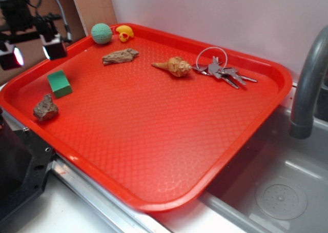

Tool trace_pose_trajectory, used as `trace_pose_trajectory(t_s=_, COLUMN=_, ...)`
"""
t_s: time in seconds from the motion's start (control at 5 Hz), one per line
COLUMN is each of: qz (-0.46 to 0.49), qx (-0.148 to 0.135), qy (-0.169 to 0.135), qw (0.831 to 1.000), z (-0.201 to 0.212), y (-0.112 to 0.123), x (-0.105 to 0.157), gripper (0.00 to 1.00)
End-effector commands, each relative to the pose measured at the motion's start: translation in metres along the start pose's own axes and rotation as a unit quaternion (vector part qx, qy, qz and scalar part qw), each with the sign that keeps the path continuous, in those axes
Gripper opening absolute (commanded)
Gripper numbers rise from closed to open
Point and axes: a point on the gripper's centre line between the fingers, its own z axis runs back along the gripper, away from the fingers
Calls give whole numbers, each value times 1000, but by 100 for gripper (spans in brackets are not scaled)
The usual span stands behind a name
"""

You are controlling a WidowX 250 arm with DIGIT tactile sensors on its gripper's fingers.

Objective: Grab the green block.

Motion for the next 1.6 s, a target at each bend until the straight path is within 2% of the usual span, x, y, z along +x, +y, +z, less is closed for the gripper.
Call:
trace_pose_trajectory(t_s=0.0, qz=48, qx=23, qy=-21, qw=998, z=-13, y=-12, x=-16, gripper=100)
trace_pose_trajectory(t_s=0.2, qz=36, qx=6, qy=-37, qw=999, z=4, y=-31, x=-34, gripper=100)
trace_pose_trajectory(t_s=0.4, qz=5, qx=-51, qy=-71, qw=996, z=53, y=-19, x=-55, gripper=100)
trace_pose_trajectory(t_s=0.6, qz=-97, qx=-63, qy=-66, qw=991, z=71, y=-14, x=-66, gripper=100)
trace_pose_trajectory(t_s=0.8, qz=-53, qx=-74, qy=-77, qw=993, z=71, y=-8, x=-73, gripper=100)
trace_pose_trajectory(t_s=1.4, qz=-53, qx=-74, qy=-77, qw=993, z=71, y=-8, x=-73, gripper=100)
